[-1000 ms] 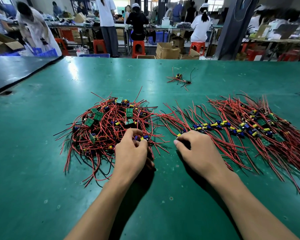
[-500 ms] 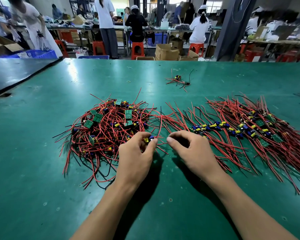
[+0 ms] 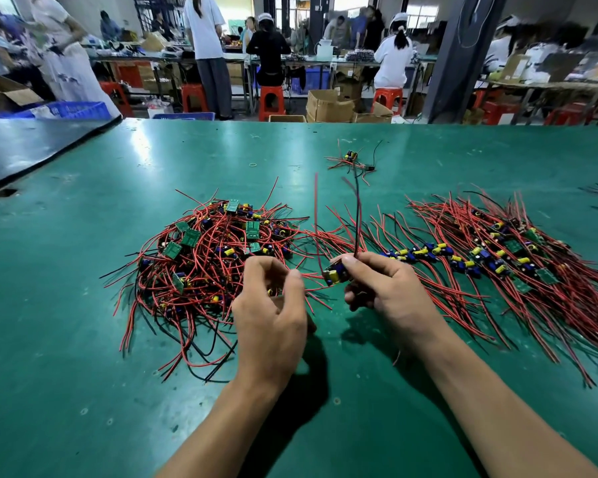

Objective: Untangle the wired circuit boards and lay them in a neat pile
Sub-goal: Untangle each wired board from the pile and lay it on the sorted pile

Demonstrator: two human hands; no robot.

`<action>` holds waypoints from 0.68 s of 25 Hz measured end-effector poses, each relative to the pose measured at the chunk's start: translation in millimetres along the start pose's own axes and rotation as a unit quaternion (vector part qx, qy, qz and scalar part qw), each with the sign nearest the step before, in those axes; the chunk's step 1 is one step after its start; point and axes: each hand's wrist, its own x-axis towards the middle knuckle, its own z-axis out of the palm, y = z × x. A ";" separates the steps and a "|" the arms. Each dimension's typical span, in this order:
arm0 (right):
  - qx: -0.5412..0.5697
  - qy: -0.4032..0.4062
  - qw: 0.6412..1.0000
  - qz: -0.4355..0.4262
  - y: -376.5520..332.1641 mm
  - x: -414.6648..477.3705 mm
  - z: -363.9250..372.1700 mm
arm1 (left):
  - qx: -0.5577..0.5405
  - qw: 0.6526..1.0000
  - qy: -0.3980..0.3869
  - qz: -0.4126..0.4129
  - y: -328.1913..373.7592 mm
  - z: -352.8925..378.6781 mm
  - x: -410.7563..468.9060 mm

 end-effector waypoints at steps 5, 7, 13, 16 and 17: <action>0.045 -0.060 0.997 0.000 -1.1 -2.0 -1.7 | -0.242 0.936 -0.006 -0.256 5.1 -1.3 6.4; 0.126 -0.045 0.991 0.015 -3.2 -1.4 0.1 | -0.274 0.920 0.011 -0.280 6.2 -1.1 8.7; 0.166 -0.026 0.985 0.022 -4.5 0.7 -8.1 | -0.300 0.896 -0.033 -0.327 2.6 0.2 10.3; -0.008 -0.095 0.995 0.020 2.8 -3.9 -4.6 | -0.296 0.871 -0.156 -0.360 5.8 7.3 3.0; -0.039 -0.108 0.993 0.012 5.5 -4.8 -3.5 | -0.302 0.859 -0.186 -0.369 6.9 8.5 1.4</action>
